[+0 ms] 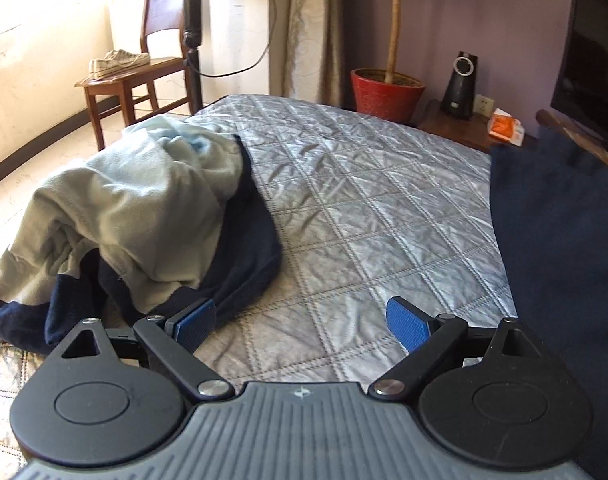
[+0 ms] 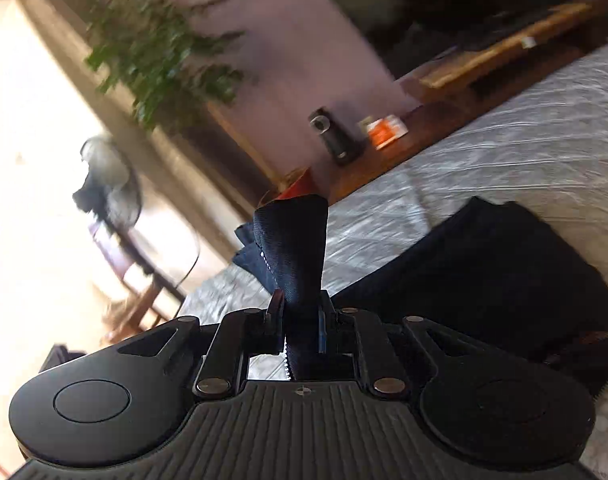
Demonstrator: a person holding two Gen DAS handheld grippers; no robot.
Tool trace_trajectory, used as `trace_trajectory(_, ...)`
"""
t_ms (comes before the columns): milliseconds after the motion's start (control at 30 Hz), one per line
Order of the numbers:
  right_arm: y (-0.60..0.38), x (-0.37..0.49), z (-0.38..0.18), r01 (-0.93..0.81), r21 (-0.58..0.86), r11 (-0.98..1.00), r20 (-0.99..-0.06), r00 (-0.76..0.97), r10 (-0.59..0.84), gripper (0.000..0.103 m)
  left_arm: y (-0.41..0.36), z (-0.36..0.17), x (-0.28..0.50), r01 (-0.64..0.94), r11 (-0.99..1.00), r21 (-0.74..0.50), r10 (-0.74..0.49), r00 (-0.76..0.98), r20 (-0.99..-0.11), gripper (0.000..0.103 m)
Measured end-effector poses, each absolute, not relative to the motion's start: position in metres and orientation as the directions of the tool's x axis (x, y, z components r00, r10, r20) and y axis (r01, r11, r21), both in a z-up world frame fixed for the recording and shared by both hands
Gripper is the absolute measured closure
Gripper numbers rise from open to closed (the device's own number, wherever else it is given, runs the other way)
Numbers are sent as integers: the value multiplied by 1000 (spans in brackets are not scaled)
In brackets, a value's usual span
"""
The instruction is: Fold clothes
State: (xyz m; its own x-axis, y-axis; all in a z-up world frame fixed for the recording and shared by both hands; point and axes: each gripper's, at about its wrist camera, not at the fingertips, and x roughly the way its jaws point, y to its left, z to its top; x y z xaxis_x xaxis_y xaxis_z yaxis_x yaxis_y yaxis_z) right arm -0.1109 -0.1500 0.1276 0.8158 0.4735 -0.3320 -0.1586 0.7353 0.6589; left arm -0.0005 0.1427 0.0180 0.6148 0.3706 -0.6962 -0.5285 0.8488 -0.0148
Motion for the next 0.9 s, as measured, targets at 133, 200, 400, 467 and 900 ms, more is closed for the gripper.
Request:
trace_trajectory(133, -191, -131, 92, 90, 753, 652, -338, 903, 265, 85, 117, 17, 6, -455, 891, -13, 320, 647, -692, 12)
trace_trajectory(200, -199, -136, 76, 167, 762, 626, -366, 908, 203, 84, 104, 17, 10, -416, 909, -13, 293, 662, -690, 12)
trace_trajectory(400, -209, -139, 43, 258, 745, 615, -460, 867, 194, 80, 64, 17, 19, -290, 957, -11, 205, 703, -681, 12)
trace_trajectory(467, -213, -143, 42, 291, 713, 638, -512, 837, 191, 72, 48, 18, 20, -237, 971, -7, 172, 723, -669, 12)
trace_trajectory(900, -241, -84, 116, -63, 438, 897, -568, 754, 331, 14, -4, 8, 31, -99, 993, 59, 112, 719, -686, 9)
